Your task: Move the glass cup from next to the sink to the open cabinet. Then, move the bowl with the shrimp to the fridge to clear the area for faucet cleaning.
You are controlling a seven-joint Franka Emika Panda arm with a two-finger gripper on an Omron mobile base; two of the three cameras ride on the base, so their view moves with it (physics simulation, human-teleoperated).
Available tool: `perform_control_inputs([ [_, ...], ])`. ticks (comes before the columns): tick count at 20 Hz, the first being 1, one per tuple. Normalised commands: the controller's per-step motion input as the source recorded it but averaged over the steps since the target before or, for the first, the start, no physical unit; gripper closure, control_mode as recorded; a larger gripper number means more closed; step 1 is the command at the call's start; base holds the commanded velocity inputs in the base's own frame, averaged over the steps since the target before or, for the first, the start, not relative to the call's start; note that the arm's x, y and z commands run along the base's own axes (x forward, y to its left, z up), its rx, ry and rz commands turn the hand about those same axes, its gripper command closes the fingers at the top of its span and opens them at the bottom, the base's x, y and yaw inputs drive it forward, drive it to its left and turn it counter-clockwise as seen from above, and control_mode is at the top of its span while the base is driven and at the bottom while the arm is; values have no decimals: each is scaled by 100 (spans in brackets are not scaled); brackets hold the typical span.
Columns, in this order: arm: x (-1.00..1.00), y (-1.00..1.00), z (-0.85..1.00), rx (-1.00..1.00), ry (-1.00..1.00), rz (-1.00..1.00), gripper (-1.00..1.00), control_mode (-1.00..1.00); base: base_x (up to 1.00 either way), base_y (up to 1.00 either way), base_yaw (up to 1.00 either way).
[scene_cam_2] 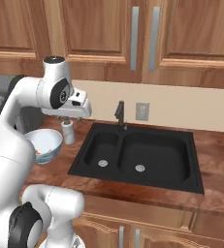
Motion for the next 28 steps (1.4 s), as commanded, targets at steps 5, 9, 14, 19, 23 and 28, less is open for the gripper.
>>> perform_control_inputs([
  [5, 0, 0, 0, 0, 0, 0, -100, 100, 0, 64, 0],
  [9, 0, 0, 0, 0, 0, 0, -100, 100, 26, 30, -2],
  [14, 20, -1, -12, 0, 1, -1, -100, -100, 33, 0, -3],
  [19, 2, -12, -81, 11, 8, 0, -100, -100, 0, 0, 0],
  [23, 7, 4, -99, 12, 7, 0, -100, -100, 0, 0, 0],
  [28, 24, 0, -61, 1, 0, 0, -100, -100, 0, 0, 0],
])
